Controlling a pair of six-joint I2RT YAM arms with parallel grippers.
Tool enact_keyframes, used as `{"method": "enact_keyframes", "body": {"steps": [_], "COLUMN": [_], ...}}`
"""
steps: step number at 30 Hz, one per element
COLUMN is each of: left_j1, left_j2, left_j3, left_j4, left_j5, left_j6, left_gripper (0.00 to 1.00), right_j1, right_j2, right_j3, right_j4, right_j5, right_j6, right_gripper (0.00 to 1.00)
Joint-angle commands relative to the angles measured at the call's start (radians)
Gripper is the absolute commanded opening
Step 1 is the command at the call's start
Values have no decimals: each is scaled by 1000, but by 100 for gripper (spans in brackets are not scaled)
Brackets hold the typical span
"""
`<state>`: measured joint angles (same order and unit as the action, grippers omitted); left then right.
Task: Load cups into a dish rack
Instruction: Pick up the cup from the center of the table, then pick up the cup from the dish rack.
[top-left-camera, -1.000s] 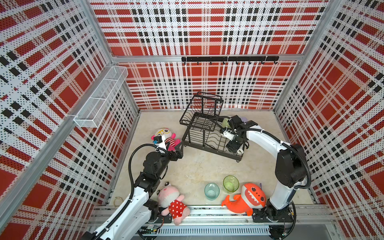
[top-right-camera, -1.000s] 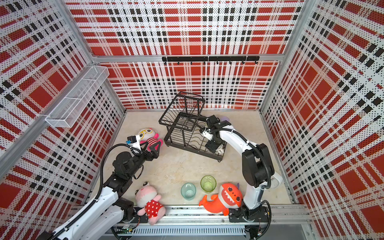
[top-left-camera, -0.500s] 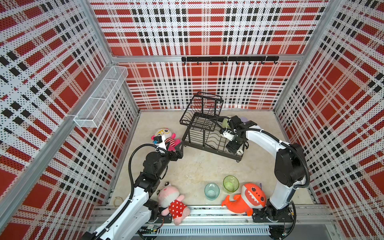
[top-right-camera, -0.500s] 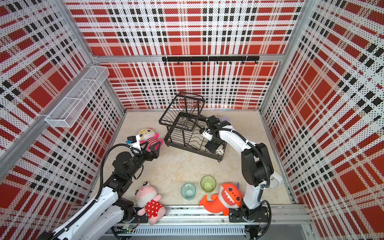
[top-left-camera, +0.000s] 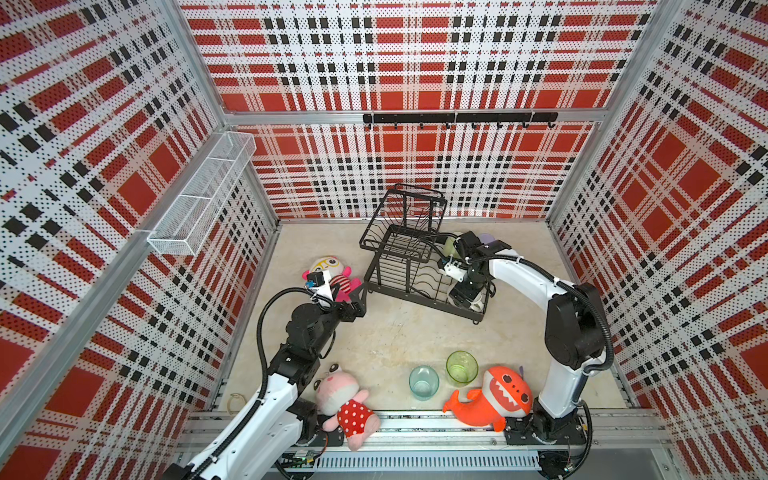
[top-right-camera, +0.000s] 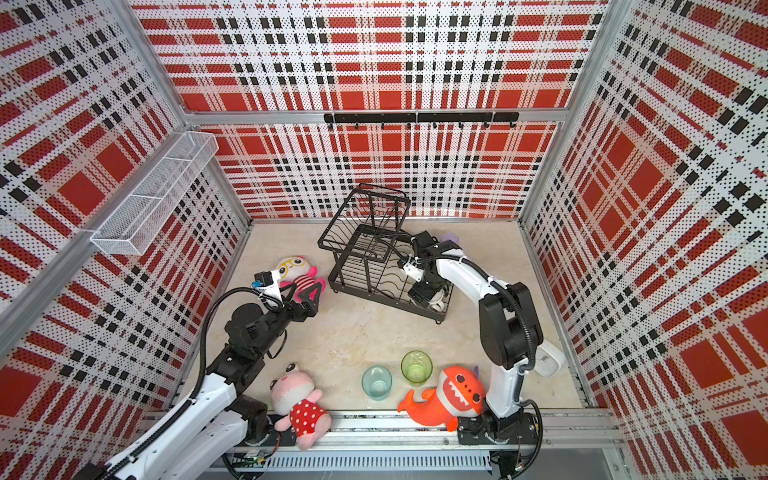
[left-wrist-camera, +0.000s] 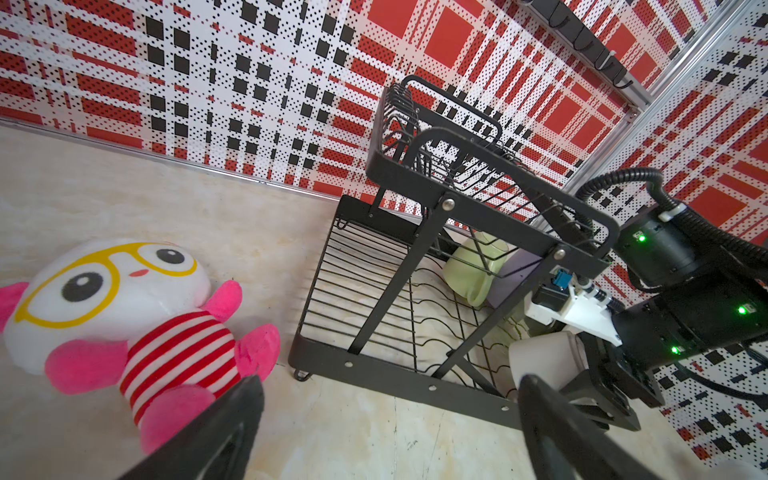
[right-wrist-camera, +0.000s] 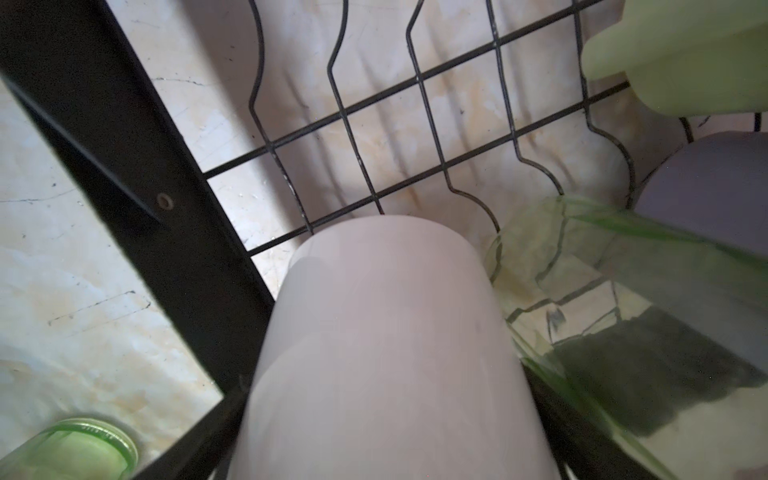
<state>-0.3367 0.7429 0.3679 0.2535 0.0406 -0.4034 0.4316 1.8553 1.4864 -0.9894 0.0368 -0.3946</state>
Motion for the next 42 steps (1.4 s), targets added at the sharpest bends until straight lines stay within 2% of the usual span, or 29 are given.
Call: {"method": "enact_keyframes", "body": {"steps": [1,10,16,25,31,42], "left_j1": [10,10,10,-16,-104,-410], "left_j2": [-16,-16,-12,-19,-40,-19], "left_j3": [-9,-10,-12,-5,22,88], "left_j4": [16,14,22,69,73,103], "left_j5": [4,6,13,80,76,-25], "left_j6": [2,2,-2,22,99,260], "left_gripper": [98,98,98,98,100,98], "right_j1": [-8,-9,-10,-17,-30,-48], "right_j2": [37,41,41,-81,-158,-308], "right_j3": [14,18,28,-14,-64,-144], "right_j4": [-68,-62,-80,-48,6,126], "right_j5": [17,0,-26,-67,-107,-127], "right_j6": [10,13,5,15,34,37], "right_gripper": [92,92,84,83,82,81]}}
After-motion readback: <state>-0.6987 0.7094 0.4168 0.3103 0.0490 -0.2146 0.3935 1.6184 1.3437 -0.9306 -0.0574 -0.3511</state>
